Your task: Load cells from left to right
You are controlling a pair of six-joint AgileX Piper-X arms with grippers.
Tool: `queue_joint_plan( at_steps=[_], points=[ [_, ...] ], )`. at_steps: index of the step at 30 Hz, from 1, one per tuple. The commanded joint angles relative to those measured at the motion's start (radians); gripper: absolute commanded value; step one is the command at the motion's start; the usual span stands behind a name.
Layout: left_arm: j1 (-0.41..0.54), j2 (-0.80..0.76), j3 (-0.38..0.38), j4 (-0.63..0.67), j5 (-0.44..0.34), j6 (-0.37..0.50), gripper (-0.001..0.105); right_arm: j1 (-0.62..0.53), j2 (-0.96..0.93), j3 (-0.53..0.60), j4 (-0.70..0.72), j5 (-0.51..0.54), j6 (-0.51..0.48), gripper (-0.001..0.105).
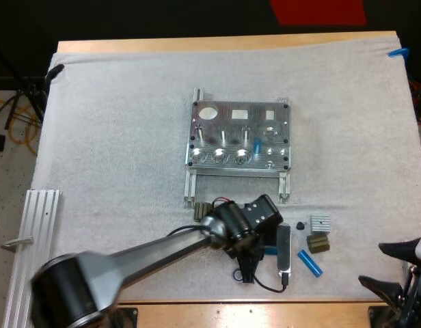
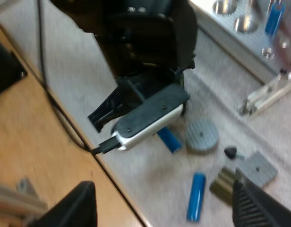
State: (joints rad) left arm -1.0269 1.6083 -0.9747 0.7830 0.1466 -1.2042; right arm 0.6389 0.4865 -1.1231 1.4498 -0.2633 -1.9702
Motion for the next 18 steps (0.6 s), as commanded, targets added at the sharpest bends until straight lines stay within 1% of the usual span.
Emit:
queue_joint_plan(
  at_steps=[1, 2, 6, 9, 11, 13, 14, 16, 17, 18],
  points=[
    [-0.006, -0.083, -0.014, 0.021, -0.019, 0.002, 0.0, -0.007, -0.003, 0.0, -0.039, -0.001, 0.047, 0.06],
    [-0.006, -0.108, -0.014, 0.029, -0.02, 0.002, 0.0, -0.007, -0.003, 0.0, -0.052, 0.002, 0.07, 0.06],
    [-0.006, -0.291, -0.014, 0.084, -0.046, 0.002, 0.0, -0.007, 0.014, 0.0, -0.107, 0.065, 0.176, 0.06],
    [-0.006, -0.411, -0.014, 0.116, -0.069, 0.0, 0.0, -0.007, 0.055, 0.0, -0.114, 0.066, 0.223, 0.06],
    [-0.006, -0.476, -0.014, 0.126, -0.069, -0.003, 0.0, -0.007, 0.093, 0.0, -0.114, 0.054, 0.243, 0.06],
    [-0.006, -0.545, -0.014, 0.133, -0.069, -0.021, 0.0, -0.007, 0.152, 0.0, -0.126, -0.008, 0.247, 0.06],
    [-0.006, -0.561, -0.014, 0.133, -0.075, -0.027, 0.0, -0.007, 0.168, 0.0, -0.131, -0.022, 0.247, 0.06],
    [-0.006, -0.615, -0.014, 0.131, -0.104, -0.03, 0.0, -0.007, 0.234, 0.0, -0.18, -0.104, 0.273, 0.06],
    [-0.006, -0.621, -0.014, 0.131, -0.113, -0.03, 0.0, -0.007, 0.244, 0.0, -0.197, -0.125, 0.277, 0.06],
    [-0.006, -0.634, -0.014, 0.131, -0.124, -0.03, 0.0, -0.007, 0.279, 0.0, -0.234, -0.169, 0.289, 0.06]
  ],
)
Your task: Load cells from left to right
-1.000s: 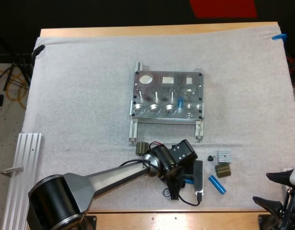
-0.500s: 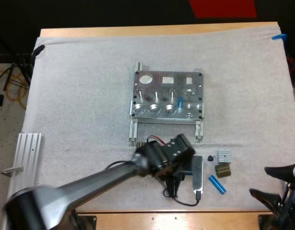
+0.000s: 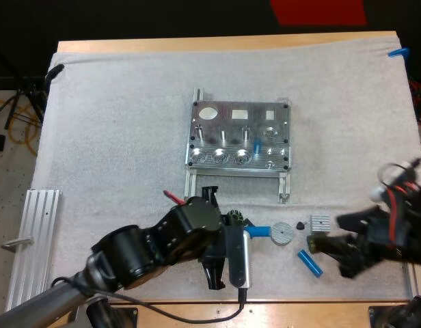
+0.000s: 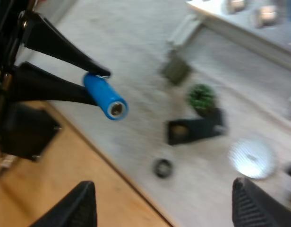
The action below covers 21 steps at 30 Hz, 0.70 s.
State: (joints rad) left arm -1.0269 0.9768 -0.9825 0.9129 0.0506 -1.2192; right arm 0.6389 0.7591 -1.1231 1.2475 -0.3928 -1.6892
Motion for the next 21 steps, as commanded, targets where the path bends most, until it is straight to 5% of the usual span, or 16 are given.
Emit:
queue_joint_plan(
  at_steps=[1, 9, 17, 21],
  points=[
    [-0.006, -0.009, -0.006, 0.001, -0.033, -0.015, 0.0, -0.007, 0.042, 0.0, -0.066, -0.085, 0.019, 0.06],
    [-0.006, -0.009, -0.006, -0.017, -0.039, -0.04, 0.0, 0.005, 0.211, 0.0, -0.216, -0.277, 0.053, 0.06],
    [-0.006, -0.009, -0.006, -0.081, -0.079, -0.042, 0.0, 0.119, 0.285, 0.0, -0.255, -0.245, 0.055, 0.06],
    [-0.006, -0.009, -0.006, -0.081, -0.103, -0.063, 0.0, 0.147, 0.296, 0.0, -0.29, -0.217, 0.078, 0.051]
  ],
)
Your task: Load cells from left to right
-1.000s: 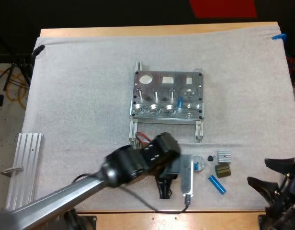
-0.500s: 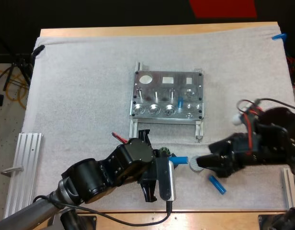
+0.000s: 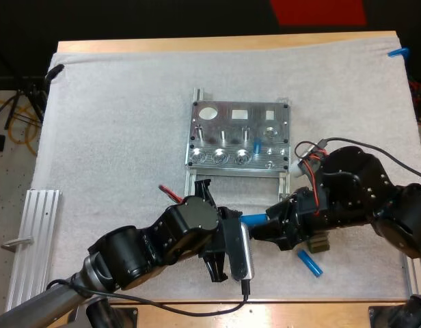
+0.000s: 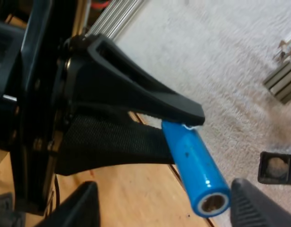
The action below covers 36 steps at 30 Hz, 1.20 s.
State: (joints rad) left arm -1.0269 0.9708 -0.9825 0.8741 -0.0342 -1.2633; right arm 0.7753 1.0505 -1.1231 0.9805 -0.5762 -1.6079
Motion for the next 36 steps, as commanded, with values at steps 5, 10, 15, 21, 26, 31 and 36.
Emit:
queue_joint_plan(
  at_steps=[5, 10, 15, 21, 26, 31, 36],
  points=[
    [-0.006, -0.008, -0.006, -0.042, -0.023, -0.019, 0.0, 0.008, 0.004, 0.0, -0.015, 0.0, -0.005, 0.038],
    [-0.006, -0.046, -0.006, -0.042, -0.023, -0.019, 0.0, 0.008, 0.004, 0.0, -0.019, 0.066, -0.011, 0.05],
    [-0.006, -0.079, -0.006, -0.042, -0.023, -0.019, 0.0, 0.008, 0.004, 0.0, -0.028, 0.103, -0.011, 0.054],
    [-0.006, -0.083, -0.006, -0.042, -0.021, -0.019, 0.0, 0.008, 0.004, 0.0, -0.06, 0.101, -0.011, 0.054],
    [-0.006, -0.083, -0.006, -0.05, -0.021, -0.019, 0.0, 0.008, 0.004, 0.0, -0.061, 0.101, 0.013, 0.03],
    [-0.006, -0.083, -0.006, -0.05, -0.015, -0.019, 0.0, 0.008, 0.004, 0.0, -0.075, 0.101, 0.013, 0.0],
    [-0.006, -0.083, -0.006, -0.05, -0.015, -0.019, 0.0, 0.008, 0.004, 0.0, -0.088, 0.101, 0.013, 0.0]
  ],
)
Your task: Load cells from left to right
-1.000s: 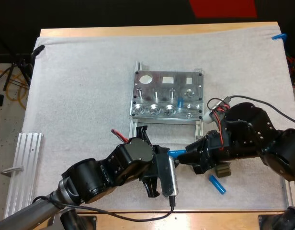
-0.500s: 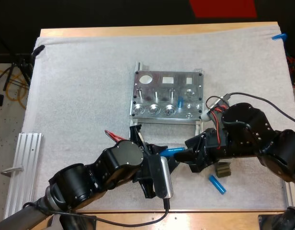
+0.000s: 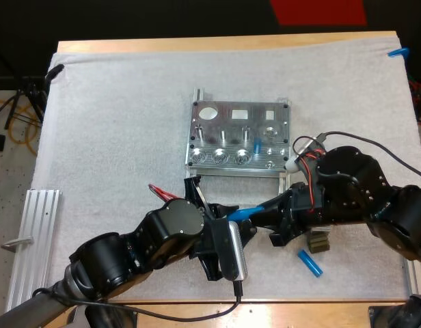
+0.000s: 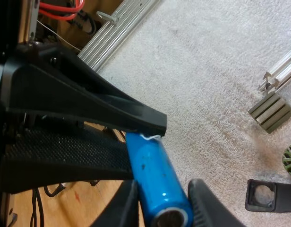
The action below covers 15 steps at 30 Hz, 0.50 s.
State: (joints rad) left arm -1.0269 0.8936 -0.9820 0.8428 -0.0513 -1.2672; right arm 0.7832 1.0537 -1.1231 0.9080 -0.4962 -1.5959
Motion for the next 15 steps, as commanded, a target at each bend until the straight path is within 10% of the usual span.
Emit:
queue_joint_plan(
  at_steps=[1, 9, 15],
  points=[
    [-0.006, -0.006, -0.007, -0.019, 0.002, -0.015, 0.0, 0.0, 0.001, 0.0, -0.016, 0.021, 0.001, 0.0],
    [-0.006, -0.006, -0.007, -0.019, -0.002, -0.007, 0.005, 0.0, 0.001, 0.0, -0.016, 0.021, 0.001, 0.0],
    [-0.006, -0.006, -0.016, 0.006, -0.006, -0.072, 0.052, 0.0, 0.001, 0.0, -0.022, 0.021, -0.009, 0.0]
  ],
)
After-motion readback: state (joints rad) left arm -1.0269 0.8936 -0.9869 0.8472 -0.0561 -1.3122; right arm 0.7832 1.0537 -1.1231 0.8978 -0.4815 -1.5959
